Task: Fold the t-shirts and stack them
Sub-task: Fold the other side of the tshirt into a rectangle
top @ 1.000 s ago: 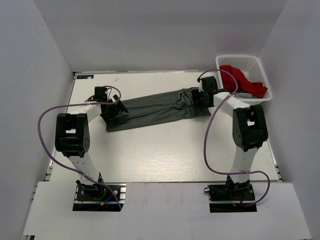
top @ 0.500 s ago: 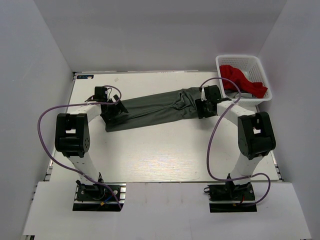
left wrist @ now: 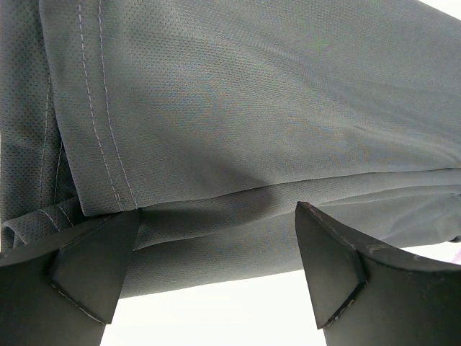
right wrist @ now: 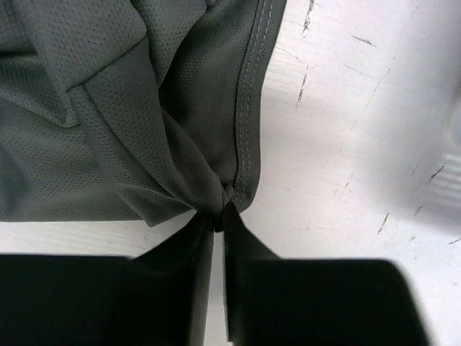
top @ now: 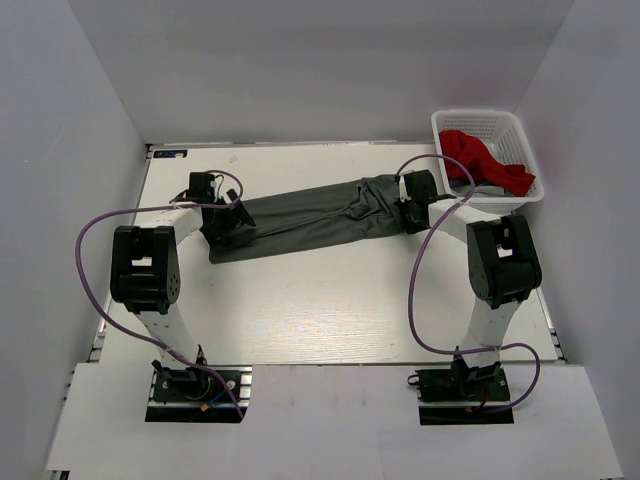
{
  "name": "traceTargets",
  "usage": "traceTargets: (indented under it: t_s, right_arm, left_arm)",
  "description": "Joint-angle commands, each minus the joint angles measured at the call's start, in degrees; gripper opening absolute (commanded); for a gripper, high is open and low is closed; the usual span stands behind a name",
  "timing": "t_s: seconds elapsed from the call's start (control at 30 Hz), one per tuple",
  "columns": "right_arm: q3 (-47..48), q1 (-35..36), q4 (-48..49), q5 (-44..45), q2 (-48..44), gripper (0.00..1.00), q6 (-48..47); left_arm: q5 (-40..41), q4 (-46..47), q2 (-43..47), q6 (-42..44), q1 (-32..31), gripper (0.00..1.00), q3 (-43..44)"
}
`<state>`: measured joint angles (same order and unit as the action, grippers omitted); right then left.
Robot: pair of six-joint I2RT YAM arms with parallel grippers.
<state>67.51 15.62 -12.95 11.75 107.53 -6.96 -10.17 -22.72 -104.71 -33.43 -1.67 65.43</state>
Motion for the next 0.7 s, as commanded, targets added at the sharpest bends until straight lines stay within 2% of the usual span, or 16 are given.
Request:
traceTargets:
  t_s: [0.0,0.03,0.17,0.4,0.67]
  right_arm:
    - [1.67,-0.06,1.44,-0.15,0.05,0.10,-1.12]
    - [1.66,-0.15,1.09,0.90,-0.82,0.00,-0.69]
    - [0.17,-0.41,0.30,6.08,-2.49,0.00,-2.26]
    - [0.52,-2.25,-2.43,8.54,-3.02,0.00,-5.16]
    - [-0.19,-4.19,-2.25,7.33,-2.67,0.00,-6.05]
  left_arm:
    - [4.90,-3.82,-3.31,2.40,0.71,1.00,-1.27]
    - [5.42,-4.43,-3.31,2.40,0.71,1.00,-0.66]
    - [6.04,-5.05,-3.31,2.40,1.23,1.00,-0.65]
    - [5.16,-5.58,-3.83,2.93,1.23,1.00,-0.65]
    - [6.74,-6.63,-3.84,2.93,1.23,1.00,-1.18]
